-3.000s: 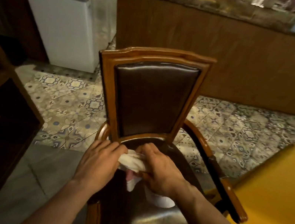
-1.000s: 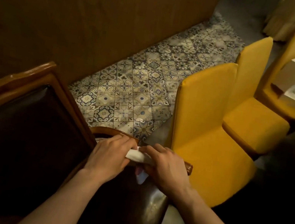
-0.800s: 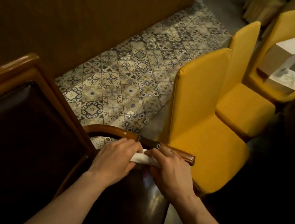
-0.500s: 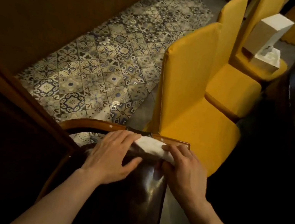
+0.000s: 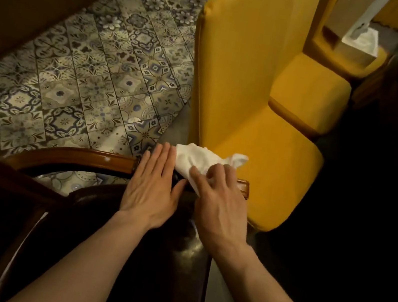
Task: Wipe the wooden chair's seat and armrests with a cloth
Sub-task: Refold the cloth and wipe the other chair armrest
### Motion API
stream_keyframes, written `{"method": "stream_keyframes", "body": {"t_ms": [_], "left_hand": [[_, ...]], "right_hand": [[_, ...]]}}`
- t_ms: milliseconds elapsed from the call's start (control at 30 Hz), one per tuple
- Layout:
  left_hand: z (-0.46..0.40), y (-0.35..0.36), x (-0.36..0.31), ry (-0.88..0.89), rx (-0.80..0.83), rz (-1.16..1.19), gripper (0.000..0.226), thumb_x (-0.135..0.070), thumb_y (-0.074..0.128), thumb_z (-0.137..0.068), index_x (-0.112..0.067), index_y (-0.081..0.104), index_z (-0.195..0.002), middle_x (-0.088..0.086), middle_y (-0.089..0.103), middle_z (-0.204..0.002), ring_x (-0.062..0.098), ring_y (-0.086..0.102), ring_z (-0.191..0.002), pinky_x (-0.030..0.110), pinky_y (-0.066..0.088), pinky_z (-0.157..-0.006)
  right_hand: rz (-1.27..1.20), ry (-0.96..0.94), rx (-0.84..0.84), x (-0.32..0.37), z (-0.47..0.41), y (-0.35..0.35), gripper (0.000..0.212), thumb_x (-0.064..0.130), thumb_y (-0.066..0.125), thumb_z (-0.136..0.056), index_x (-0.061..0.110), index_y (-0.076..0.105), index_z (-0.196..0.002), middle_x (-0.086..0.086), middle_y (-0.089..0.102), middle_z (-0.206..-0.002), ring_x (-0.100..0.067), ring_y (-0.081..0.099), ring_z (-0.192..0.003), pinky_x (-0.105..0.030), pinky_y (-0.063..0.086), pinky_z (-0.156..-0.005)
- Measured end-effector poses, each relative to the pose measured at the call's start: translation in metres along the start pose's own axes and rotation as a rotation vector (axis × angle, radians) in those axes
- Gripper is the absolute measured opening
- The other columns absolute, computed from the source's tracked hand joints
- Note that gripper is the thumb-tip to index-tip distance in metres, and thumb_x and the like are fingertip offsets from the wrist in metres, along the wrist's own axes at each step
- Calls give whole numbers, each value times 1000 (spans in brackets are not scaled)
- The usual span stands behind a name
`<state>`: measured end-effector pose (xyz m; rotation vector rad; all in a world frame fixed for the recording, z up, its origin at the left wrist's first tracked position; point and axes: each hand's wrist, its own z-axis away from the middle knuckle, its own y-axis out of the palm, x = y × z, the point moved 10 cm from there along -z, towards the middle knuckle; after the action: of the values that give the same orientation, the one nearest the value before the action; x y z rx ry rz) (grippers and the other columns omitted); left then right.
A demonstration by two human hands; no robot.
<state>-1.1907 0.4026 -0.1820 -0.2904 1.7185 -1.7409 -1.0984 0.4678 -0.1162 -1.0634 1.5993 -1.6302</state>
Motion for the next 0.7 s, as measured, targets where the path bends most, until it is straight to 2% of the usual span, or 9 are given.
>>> {"method": "stream_keyframes", "body": {"t_ms": [67,100,200,267,467,700], "left_hand": [[0,6,1,12,-27,-33,76,-49,11,-98,-5,-8,-157,13,-11,-167,21,-17,-152,40,-7,-124],[1,7,2,20,-37,-35,75,-47,13,-99,-5,-8,-157,13,-10,-167,22,-18,-152,41,-7,-124],[1,10,1,35,-28,-2,75,-43,17,-97,-7,-12,-157,12,-14,-167,19,-22,-151,40,-9,-124],[1,11,2,25,-15,3,78,-43,20,-96,-7,-14,-157,11,-17,-166,18,-24,-151,40,-9,-124],[0,13,2,13,31,-36,102,-48,44,-87,-7,-21,-154,12,-24,-164,19,-28,-149,42,-6,-124],[-1,14,2,8,39,-37,109,-46,52,-84,-9,-22,-154,11,-24,-164,18,-28,-149,42,-6,-124]], "right_hand": [[-7,-34,32,6,-1,10,52,24,43,-85,17,56,-135,-12,46,-146,-37,33,-141,-43,54,-90],[-11,-57,65,8,0,17,55,25,41,-88,15,52,-141,-12,37,-157,-38,22,-149,-45,51,-98],[-15,-154,202,12,8,39,61,25,36,-97,14,27,-156,-7,16,-168,-34,1,-155,-48,43,-109],[-9,-168,241,8,11,43,64,23,40,-97,14,20,-157,-6,13,-168,-36,3,-154,-48,46,-104],[61,-143,250,6,10,41,64,21,36,-94,10,22,-155,-10,18,-166,-43,23,-146,-48,55,-81],[76,-121,267,3,10,42,66,23,42,-97,12,16,-157,-6,10,-167,-41,21,-146,-46,53,-79]]}}
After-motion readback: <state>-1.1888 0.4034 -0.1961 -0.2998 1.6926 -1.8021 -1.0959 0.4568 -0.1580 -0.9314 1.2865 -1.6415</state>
